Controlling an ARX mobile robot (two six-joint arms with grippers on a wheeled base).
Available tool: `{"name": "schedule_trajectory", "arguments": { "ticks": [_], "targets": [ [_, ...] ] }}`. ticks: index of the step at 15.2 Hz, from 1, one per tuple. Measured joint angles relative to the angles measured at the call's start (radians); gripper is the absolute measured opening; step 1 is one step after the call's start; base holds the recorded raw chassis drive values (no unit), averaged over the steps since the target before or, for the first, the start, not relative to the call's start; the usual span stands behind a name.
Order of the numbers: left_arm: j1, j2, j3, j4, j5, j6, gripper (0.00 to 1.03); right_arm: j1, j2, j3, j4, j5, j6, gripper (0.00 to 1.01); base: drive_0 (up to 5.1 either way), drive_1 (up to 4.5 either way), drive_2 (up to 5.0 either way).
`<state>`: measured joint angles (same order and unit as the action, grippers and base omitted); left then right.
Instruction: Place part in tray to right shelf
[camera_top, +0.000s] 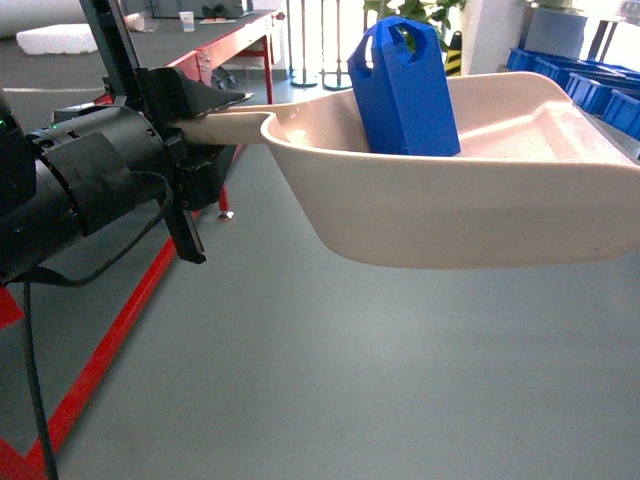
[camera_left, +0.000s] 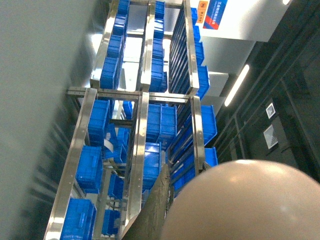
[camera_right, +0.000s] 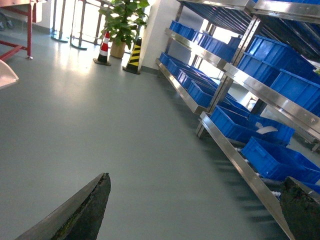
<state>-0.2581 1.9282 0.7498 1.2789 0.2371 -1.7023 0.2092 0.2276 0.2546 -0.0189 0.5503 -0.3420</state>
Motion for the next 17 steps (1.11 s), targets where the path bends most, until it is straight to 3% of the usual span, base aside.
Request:
{"name": "schedule_trajectory", "arguments": {
  "ticks": [17],
  "targets": [
    [-0.003,0.0,0.0,0.001,0.002,0.0,0.12,0.0,0.0,0.0,0.0,0.0,0.0,0.98,0.0,4.36,-4.3]
  ]
}}
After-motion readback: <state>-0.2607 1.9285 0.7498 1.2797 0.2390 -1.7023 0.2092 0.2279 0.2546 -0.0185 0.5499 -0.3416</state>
